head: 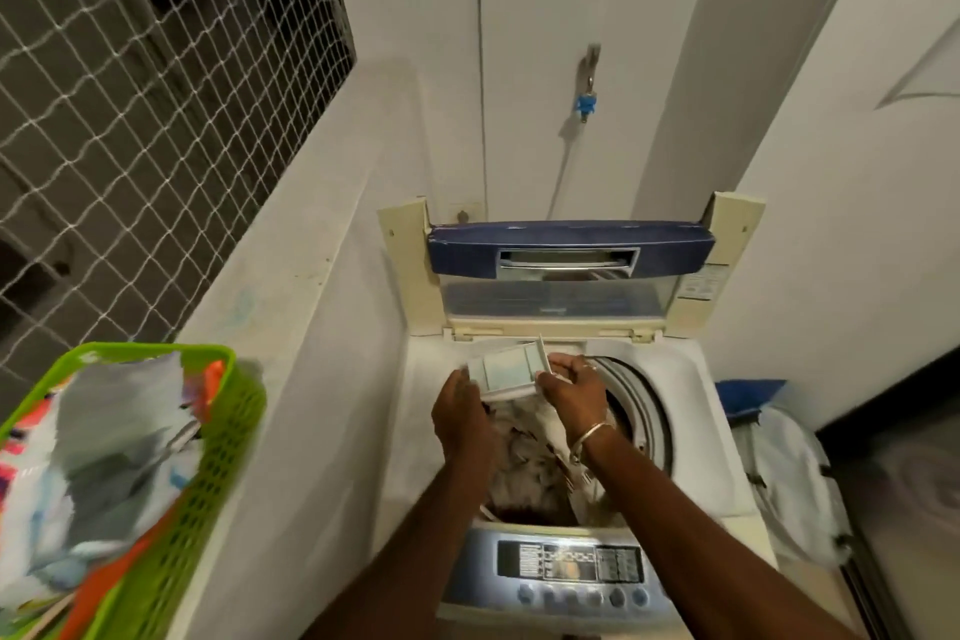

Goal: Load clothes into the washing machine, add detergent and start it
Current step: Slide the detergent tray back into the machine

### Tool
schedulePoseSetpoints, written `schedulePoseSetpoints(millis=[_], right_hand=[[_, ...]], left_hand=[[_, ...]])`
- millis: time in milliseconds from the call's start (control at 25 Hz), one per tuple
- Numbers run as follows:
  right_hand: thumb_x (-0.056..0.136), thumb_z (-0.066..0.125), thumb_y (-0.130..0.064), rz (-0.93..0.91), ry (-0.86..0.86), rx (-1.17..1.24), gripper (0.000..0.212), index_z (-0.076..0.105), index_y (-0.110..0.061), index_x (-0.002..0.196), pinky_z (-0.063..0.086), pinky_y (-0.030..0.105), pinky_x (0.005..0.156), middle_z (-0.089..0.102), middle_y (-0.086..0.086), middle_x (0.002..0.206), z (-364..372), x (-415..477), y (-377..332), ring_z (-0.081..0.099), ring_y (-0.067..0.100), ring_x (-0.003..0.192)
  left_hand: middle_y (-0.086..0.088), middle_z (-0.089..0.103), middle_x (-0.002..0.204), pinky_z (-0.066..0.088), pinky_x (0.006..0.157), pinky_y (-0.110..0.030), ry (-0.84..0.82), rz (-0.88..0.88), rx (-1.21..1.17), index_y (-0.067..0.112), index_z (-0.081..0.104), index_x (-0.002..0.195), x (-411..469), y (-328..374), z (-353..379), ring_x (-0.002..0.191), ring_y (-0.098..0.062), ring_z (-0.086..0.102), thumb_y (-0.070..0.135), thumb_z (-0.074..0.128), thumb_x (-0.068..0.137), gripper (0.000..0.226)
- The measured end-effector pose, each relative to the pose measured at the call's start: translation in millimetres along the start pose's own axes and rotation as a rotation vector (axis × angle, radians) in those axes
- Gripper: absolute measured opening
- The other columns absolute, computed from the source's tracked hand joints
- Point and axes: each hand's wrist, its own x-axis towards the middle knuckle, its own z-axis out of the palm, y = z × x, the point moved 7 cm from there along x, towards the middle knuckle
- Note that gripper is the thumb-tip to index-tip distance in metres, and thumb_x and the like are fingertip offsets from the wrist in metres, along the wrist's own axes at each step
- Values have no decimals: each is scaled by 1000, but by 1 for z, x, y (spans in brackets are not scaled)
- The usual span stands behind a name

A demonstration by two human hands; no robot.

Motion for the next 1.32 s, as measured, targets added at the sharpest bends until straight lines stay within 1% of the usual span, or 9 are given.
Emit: schedulePoseSetpoints(millis=[120, 200, 320, 520, 720, 840, 1000, 1160, 1320], right_hand=[[72, 76, -11, -29, -22, -48, 24, 74, -12, 96, 58, 38, 81, 76, 6, 90, -15, 9, 8, 71, 18, 83], [75, 75, -9, -47, -15, -92, 22, 74, -7, 97, 55, 32, 77, 74, 3, 86, -25, 19, 16, 68, 9, 76], [72, 74, -19, -9, -16, -76, 33, 74, -9, 104, 58, 40, 82, 76, 4, 91, -36, 31, 35, 71, 18, 83], [79, 70, -12, 37, -30, -62, 32, 74, -19, 110, 58, 44, 88, 77, 1, 100, -51, 51, 53, 73, 21, 95], [81, 67, -4, 77, -42, -33, 30, 74, -19, 106, 57, 53, 88, 77, 6, 98, -58, 69, 66, 73, 27, 93], [82, 64, 4, 65, -38, -23, 32, 74, -15, 106, 58, 47, 88, 77, 6, 99, -61, 66, 66, 73, 26, 94], [75, 66, -11, 59, -43, -56, 34, 75, -14, 108, 57, 47, 89, 76, 7, 100, -61, 67, 67, 72, 26, 95], [81, 67, -10, 92, 20, -11, 23, 75, -11, 102, 56, 37, 76, 75, 8, 91, -60, 67, 72, 68, 22, 80], [80, 68, -19, 120, 65, 12, 21, 76, -15, 99, 54, 41, 73, 74, 14, 88, -60, 74, 80, 65, 26, 75]], left_hand=[[-2, 68, 121, 53, 97, -42, 14, -102, 42, 17, 66, 122, 6, -22, 23, 107, -22, 64, 38, 45, 98, 38], [-7, 64, 121, 48, 96, -38, -17, -125, 92, 8, 64, 124, 10, -32, 42, 107, -25, 59, 28, 42, 103, 37], [-1, 62, 122, 44, 92, -32, -83, -144, 46, 14, 61, 131, 15, -43, 67, 110, -22, 57, 28, 41, 104, 36], [8, 71, 109, 54, 93, -38, -162, -191, -43, 33, 68, 114, 29, -60, 95, 102, -13, 66, 26, 48, 101, 25], [7, 71, 118, 56, 95, -42, -180, -209, -49, 35, 63, 127, 46, -81, 108, 109, -14, 67, 28, 52, 99, 31], [7, 71, 118, 56, 95, -42, -193, -226, -27, 38, 64, 125, 48, -86, 110, 109, -14, 67, 29, 54, 97, 31], [4, 70, 120, 54, 99, -43, -228, -261, -37, 33, 63, 128, 54, -94, 107, 110, -15, 67, 26, 54, 98, 32], [3, 70, 120, 53, 99, -37, -285, -237, -31, 25, 62, 131, 63, -85, 110, 110, -14, 66, 21, 52, 101, 32], [1, 67, 126, 52, 102, -39, -312, -229, -2, 21, 58, 136, 78, -88, 115, 112, -17, 65, 26, 55, 99, 37]])
